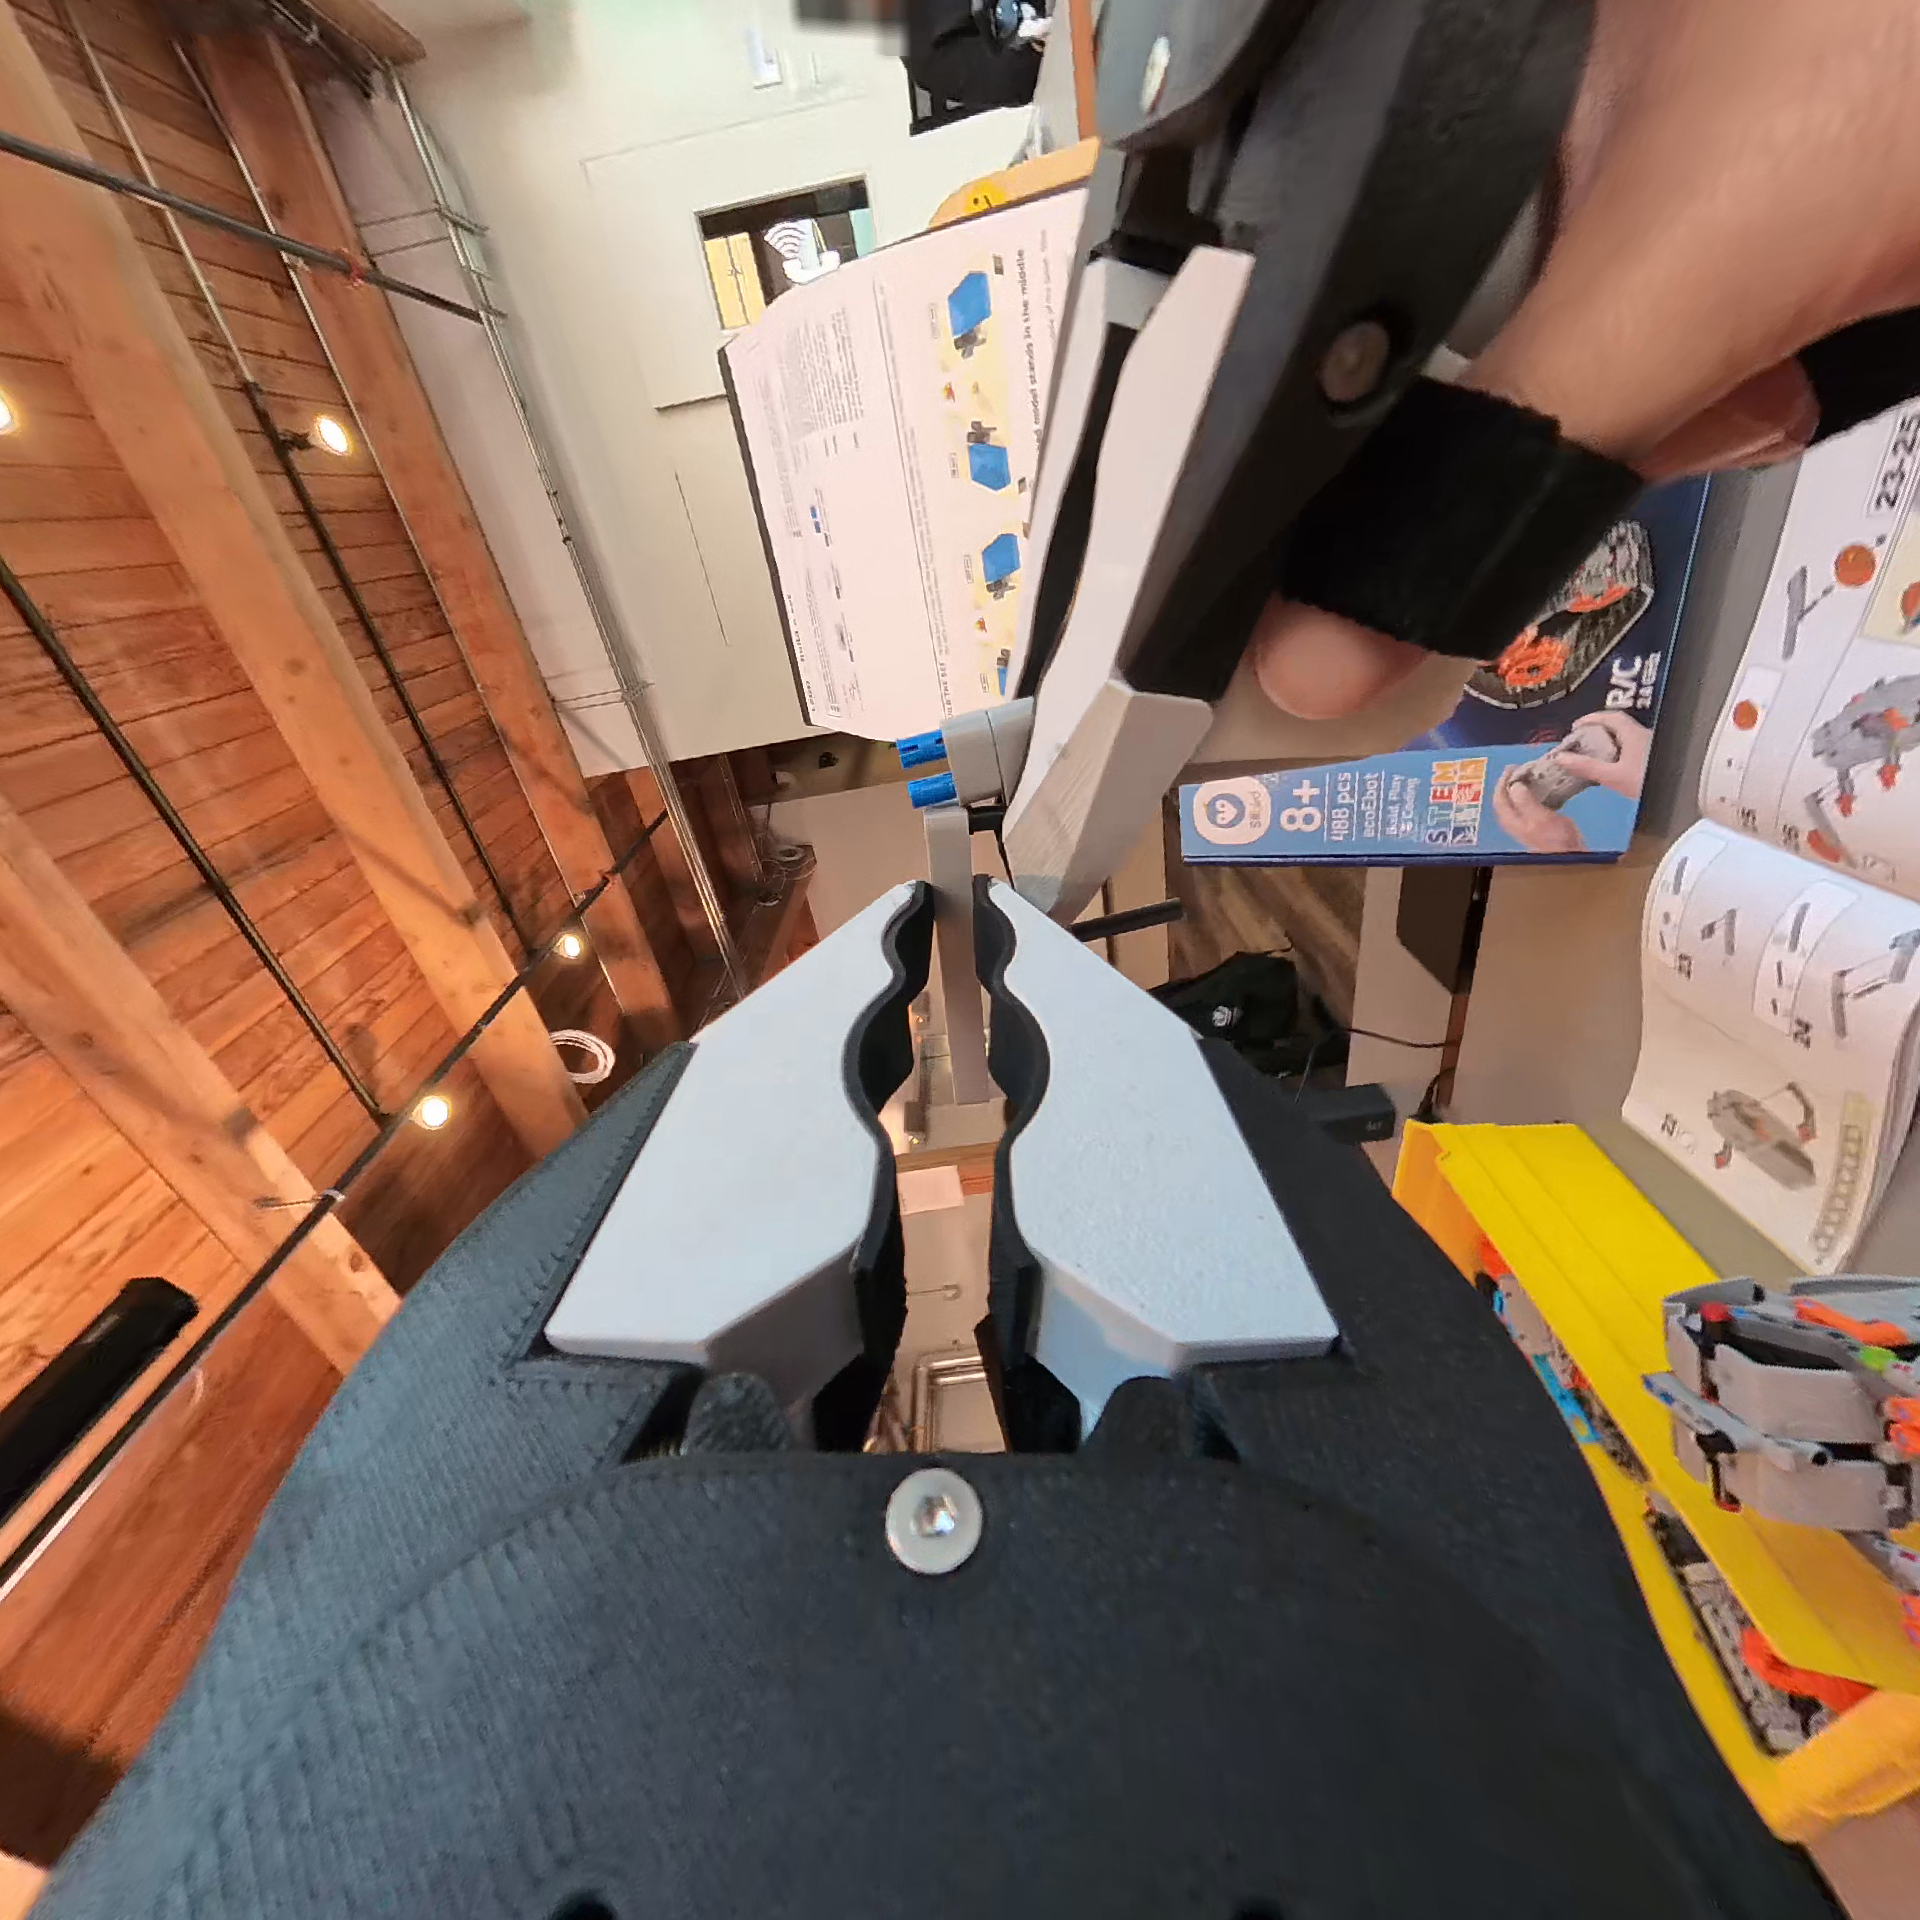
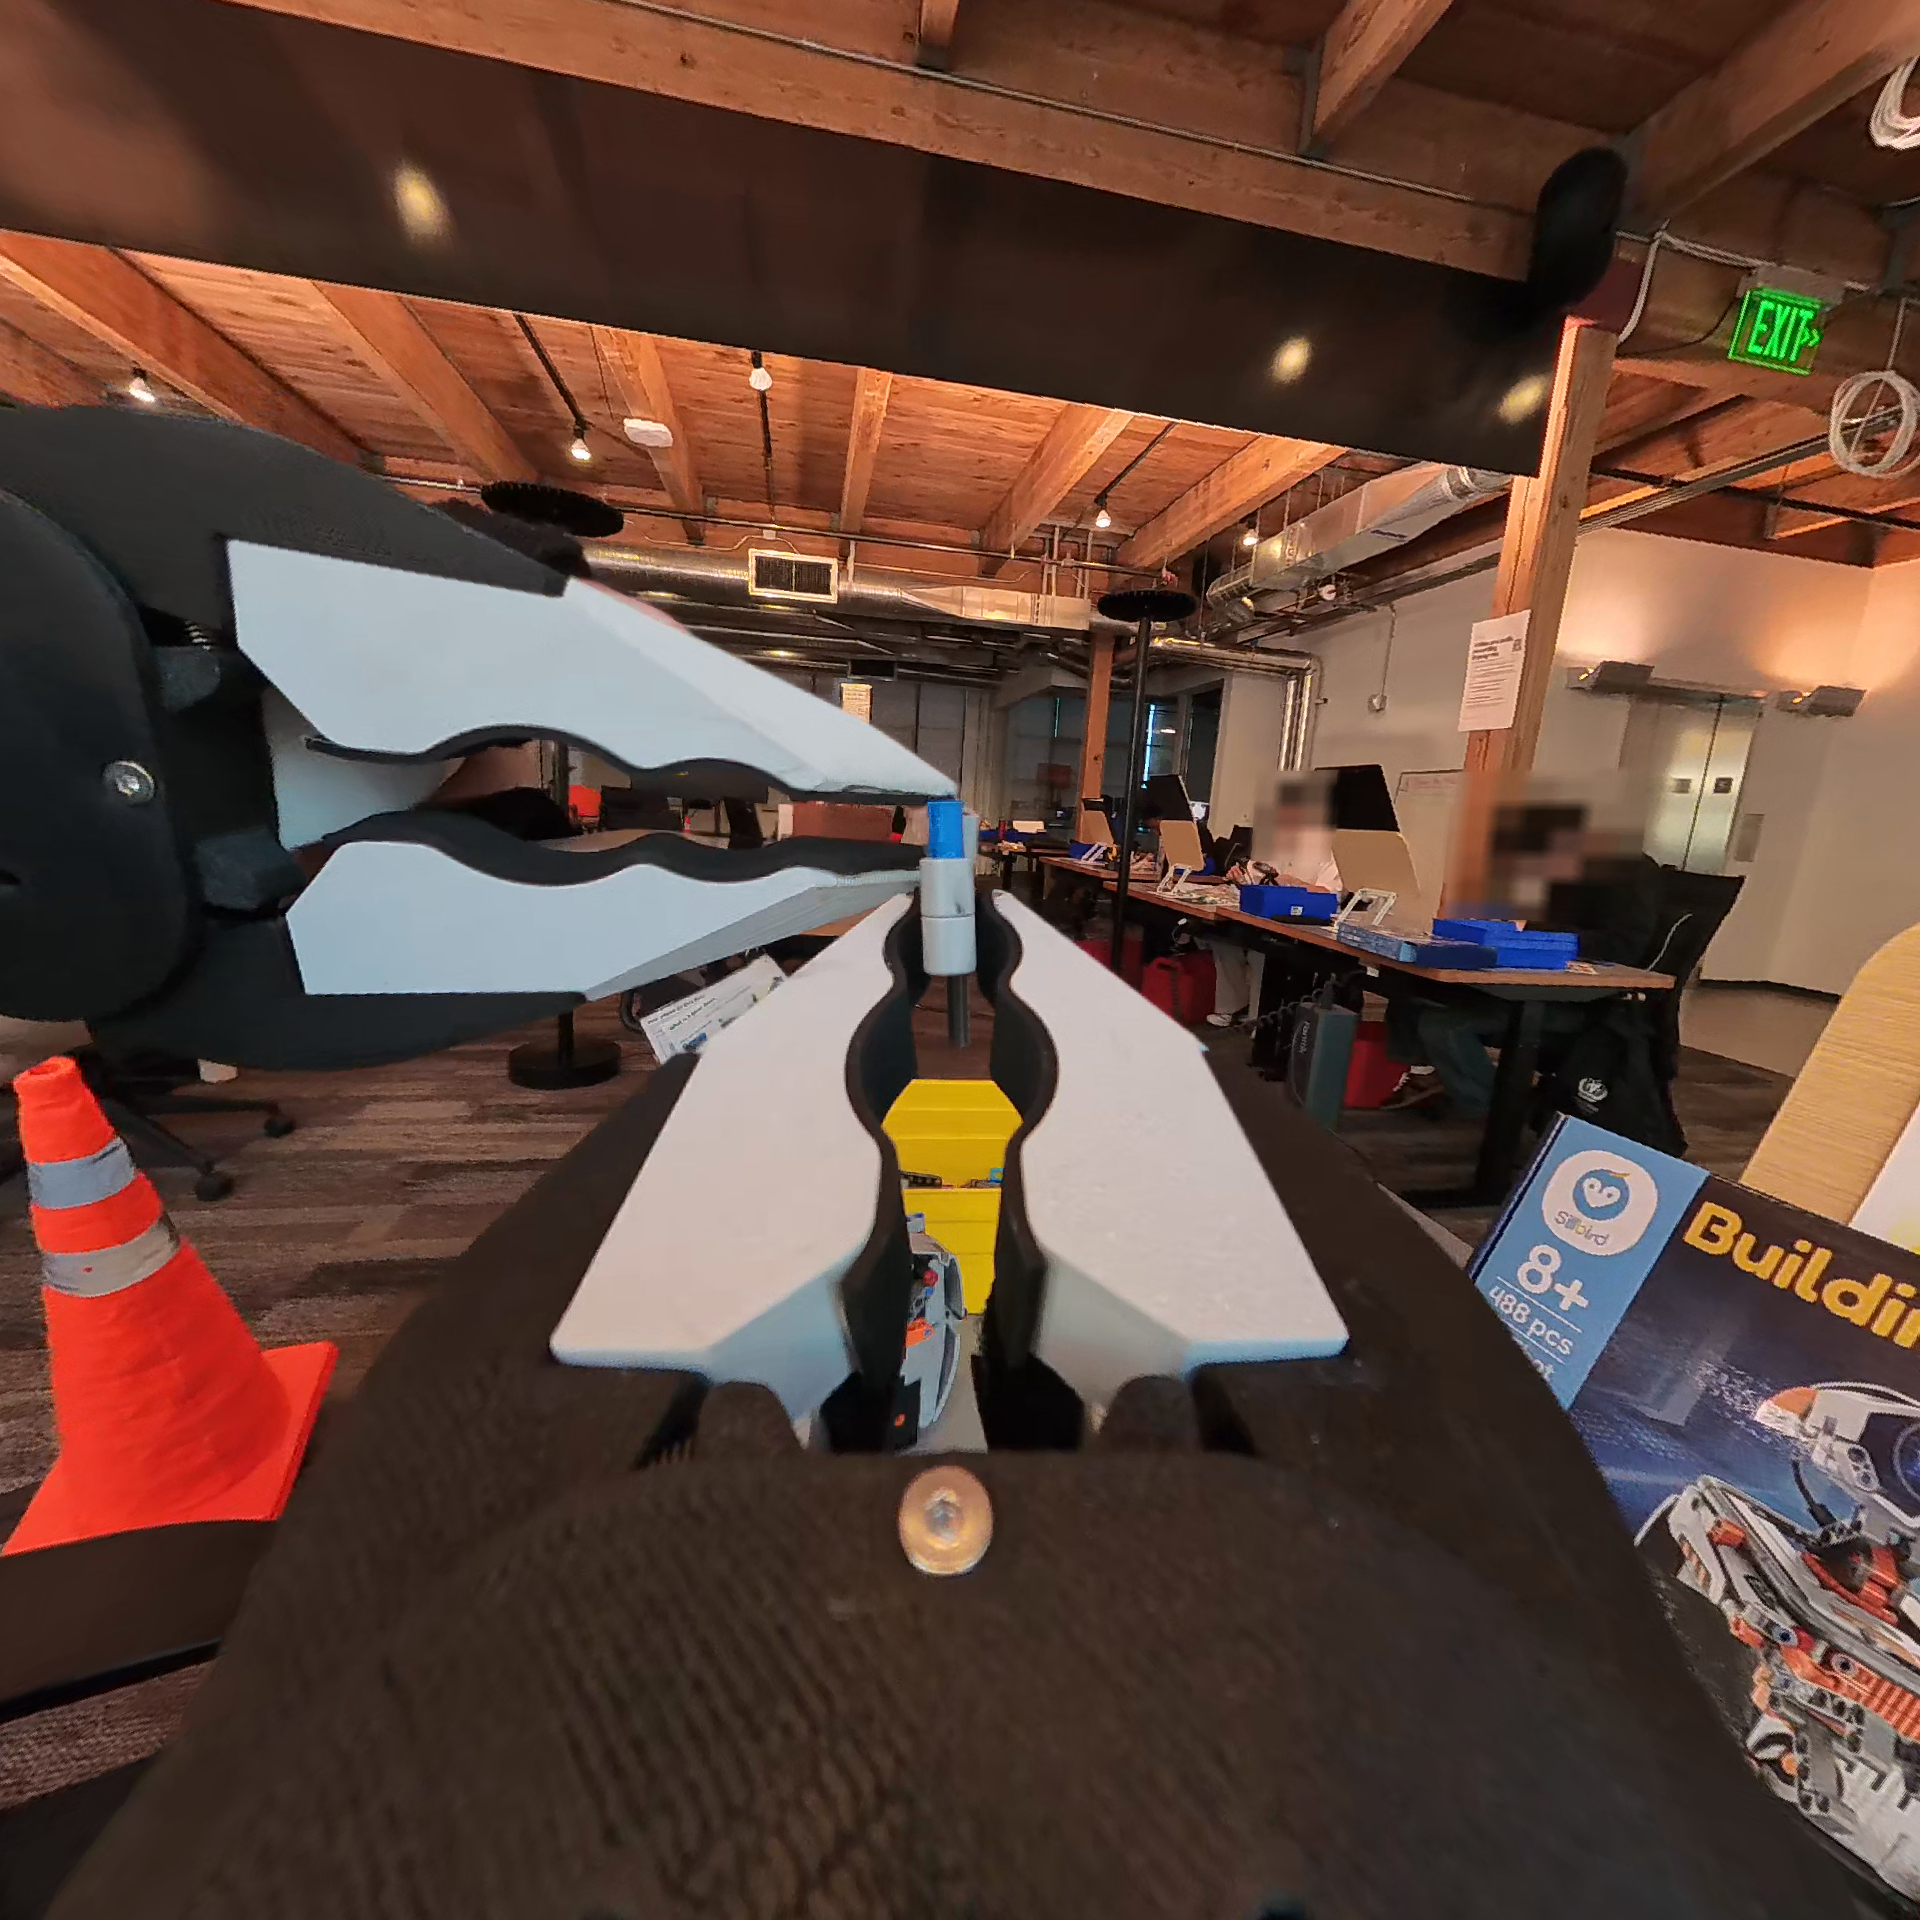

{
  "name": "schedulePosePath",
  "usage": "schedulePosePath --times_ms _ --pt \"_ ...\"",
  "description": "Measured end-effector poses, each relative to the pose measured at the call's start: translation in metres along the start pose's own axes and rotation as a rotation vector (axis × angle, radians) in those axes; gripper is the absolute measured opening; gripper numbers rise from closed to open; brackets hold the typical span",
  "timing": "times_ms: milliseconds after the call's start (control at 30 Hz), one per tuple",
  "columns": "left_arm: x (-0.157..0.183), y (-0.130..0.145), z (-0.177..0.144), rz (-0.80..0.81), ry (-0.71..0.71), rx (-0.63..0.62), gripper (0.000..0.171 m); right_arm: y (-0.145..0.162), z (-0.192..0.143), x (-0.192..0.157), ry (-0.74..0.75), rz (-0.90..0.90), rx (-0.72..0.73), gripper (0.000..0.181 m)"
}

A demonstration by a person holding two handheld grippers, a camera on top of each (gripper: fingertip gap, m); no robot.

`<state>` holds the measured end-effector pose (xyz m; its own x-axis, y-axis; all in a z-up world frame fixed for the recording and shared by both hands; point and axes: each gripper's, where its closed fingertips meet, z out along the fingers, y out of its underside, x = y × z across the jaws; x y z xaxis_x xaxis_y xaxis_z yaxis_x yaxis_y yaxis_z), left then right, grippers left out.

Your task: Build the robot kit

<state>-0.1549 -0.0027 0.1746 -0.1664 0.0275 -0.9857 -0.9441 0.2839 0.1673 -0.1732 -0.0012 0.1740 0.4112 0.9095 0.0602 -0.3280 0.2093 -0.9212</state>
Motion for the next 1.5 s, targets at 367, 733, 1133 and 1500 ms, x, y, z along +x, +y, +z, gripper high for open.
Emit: schedulePosePath --times_ms 367,733,1133,1500 --pt "0.017 0.006 -0.002 0.158 0.037 -0.026 0.006 0.018 0.004 -0.005 -0.014 -0.13 -0.038 0.005" --pt "0.025 0.016 0.002 0.082 0.054 -0.054 0.006 0.03 0.011 -0.001 -0.006 0.007 -0.056 0.005" --pt "0.144 0.064 0.013 -0.376 0.458 -0.2 0.006 0.146 0.003 -0.018 -0.25 0.35 -0.647 0.005" --pt "0.312 0.064 -0.006 -0.862 0.98 -0.412 0.006 0.221 -0.05 -0.014 -0.365 0.579 -0.976 0.006"
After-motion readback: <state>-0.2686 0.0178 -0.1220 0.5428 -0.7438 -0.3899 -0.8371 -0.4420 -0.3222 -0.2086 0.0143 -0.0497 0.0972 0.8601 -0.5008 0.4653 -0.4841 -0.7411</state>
